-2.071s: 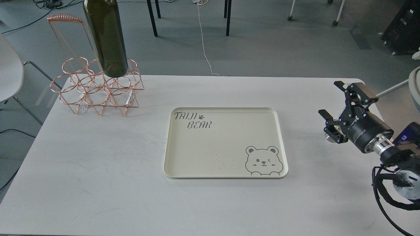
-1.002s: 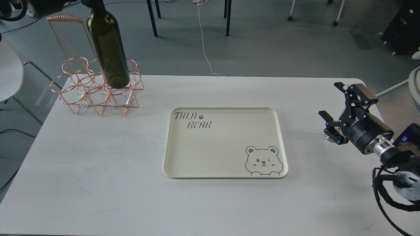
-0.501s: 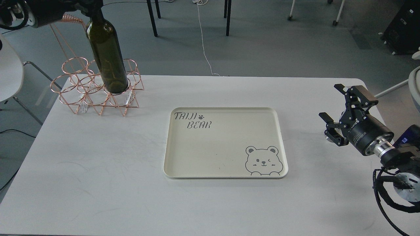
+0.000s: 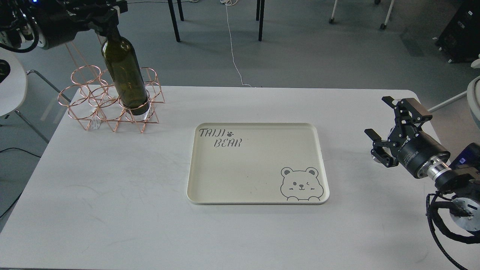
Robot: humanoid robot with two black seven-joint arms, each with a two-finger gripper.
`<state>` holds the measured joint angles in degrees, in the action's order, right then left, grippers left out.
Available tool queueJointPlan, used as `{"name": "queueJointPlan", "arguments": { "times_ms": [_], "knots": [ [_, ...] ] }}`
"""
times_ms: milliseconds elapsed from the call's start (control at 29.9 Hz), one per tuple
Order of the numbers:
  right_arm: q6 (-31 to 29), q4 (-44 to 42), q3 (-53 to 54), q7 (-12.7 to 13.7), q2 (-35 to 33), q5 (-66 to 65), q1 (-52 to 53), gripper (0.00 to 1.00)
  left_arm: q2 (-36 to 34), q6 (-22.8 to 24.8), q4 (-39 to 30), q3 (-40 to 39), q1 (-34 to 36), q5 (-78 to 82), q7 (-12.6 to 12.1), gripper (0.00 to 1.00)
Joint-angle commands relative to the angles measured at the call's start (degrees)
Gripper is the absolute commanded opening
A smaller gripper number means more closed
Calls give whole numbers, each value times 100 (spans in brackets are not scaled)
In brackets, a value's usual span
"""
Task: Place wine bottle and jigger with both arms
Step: 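Lower the bottle into the copper rack with the left gripper, then hold the bottle in the rack with the left gripper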
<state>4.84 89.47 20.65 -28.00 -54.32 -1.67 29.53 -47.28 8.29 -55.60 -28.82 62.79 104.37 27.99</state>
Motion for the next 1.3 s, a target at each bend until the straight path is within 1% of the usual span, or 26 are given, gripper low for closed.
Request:
{"name": "queueJointPlan", "arguments": {
  "times_ms": [0,67,267,401,468,601,668,735,768,802,835,969,1035,1069,1269],
  "knots": [
    [8,0,-17,0,0,0,0,99,26,-125,111,-1,-126,4,1,6],
    [8,0,-17,0,0,0,-9,99,43,-204,137,-1,-214,-5,1,6],
    [8,0,-17,0,0,0,-53,99,114,-240,138,-10,-495,-5,1,7],
    [8,0,-18,0,0,0,-88,99,114,-283,138,-19,-575,-5,1,11],
    [8,0,-17,0,0,0,-88,99,114,-371,138,-10,-618,-5,1,14],
    [8,0,-9,0,0,0,-88,99,123,-389,138,-10,-636,-5,1,21],
    [8,9,-17,0,0,0,-88,99,131,-389,138,-19,-636,-5,1,28],
    [8,9,-9,0,0,0,-88,99,166,-398,138,-19,-628,-14,1,37],
    [8,9,-9,0,0,0,-88,99,175,-398,138,-19,-619,-14,1,45],
    [8,9,-9,0,0,0,-88,99,175,-398,138,-10,-619,-14,1,55],
    [8,9,-9,0,0,0,-88,99,175,-398,138,-19,-619,-22,1,62],
    [8,9,-9,0,0,0,-88,99,167,-398,138,-19,-619,-127,1,83],
    [8,9,-9,0,0,0,-88,99,158,-398,138,-10,-619,-285,1,95],
    [8,9,-9,0,0,0,-88,99,132,-398,129,-10,-619,-356,1,99],
    [8,9,-9,0,0,0,-88,99,140,-398,120,-1,-619,-400,1,99]
  ]
}}
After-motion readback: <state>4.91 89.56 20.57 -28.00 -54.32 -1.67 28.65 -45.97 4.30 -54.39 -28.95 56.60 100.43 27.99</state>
